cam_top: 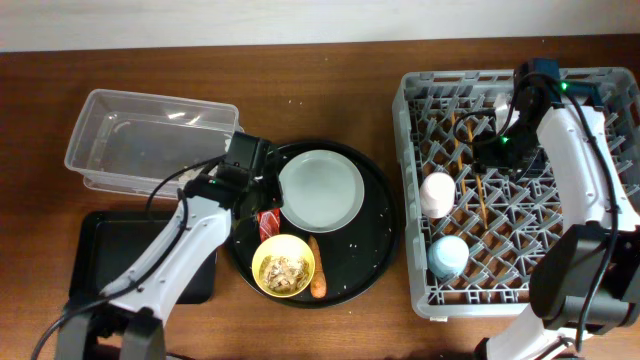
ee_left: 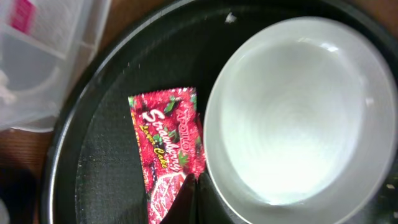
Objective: Sort waste into correct bins and load items into the dishwasher rack
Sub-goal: 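Carry the red wrapper over the clear bin with the left gripper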
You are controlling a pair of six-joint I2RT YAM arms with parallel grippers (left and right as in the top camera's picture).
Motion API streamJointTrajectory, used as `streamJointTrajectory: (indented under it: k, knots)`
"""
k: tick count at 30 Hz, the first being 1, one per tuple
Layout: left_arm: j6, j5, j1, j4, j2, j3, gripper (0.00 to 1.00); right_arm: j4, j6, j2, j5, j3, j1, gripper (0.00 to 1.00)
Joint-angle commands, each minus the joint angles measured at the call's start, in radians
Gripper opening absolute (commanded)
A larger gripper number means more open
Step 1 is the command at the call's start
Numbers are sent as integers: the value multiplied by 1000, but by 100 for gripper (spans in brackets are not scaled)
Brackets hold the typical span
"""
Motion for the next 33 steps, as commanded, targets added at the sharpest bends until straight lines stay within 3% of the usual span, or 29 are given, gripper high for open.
streamJointTrajectory:
  k: [1,2,3,4,5,6,7,9,12,18,32,33]
  knots:
    - [3,-32,-5,-11,-63,-4,0,-1,7,-6,-7,-9,6,67]
    - [3,-31,-6,-11,-66,-4,3,-1,7,-6,-7,-9,6,67]
    - [3,-30,-7,-20,-63,-5,25,-4,7,-6,-7,-9,6,67]
    - [3,-31,-8,-34,-61,-5,36,-6,7,-6,-7,-9,6,67]
    - [3,-29,-8,-56,-58,-5,54,-9,7,-6,-7,-9,6,67]
    - [3,-27,-8,-76,-55,-6,85,-8,7,-6,-7,-9,6,68]
    - [3,-27,-8,-84,-53,-6,99,-8,7,-6,-7,-9,6,68]
    - [56,-31,-8,-111,-53,-6,97,-8,7,-6,-7,-9,6,70]
    - [56,-32,-32,-148,-53,-14,46,-9,7,-6,-7,-9,6,71]
    - [56,-235,-161,-109,-43,-96,44,-8,7,-6,-7,-9,6,71]
    - [50,-238,-158,97,138,-111,45,-8,7,-6,-19,-9,6,71]
    - [39,-237,-158,97,142,-111,49,-8,7,-6,-19,-9,6,71]
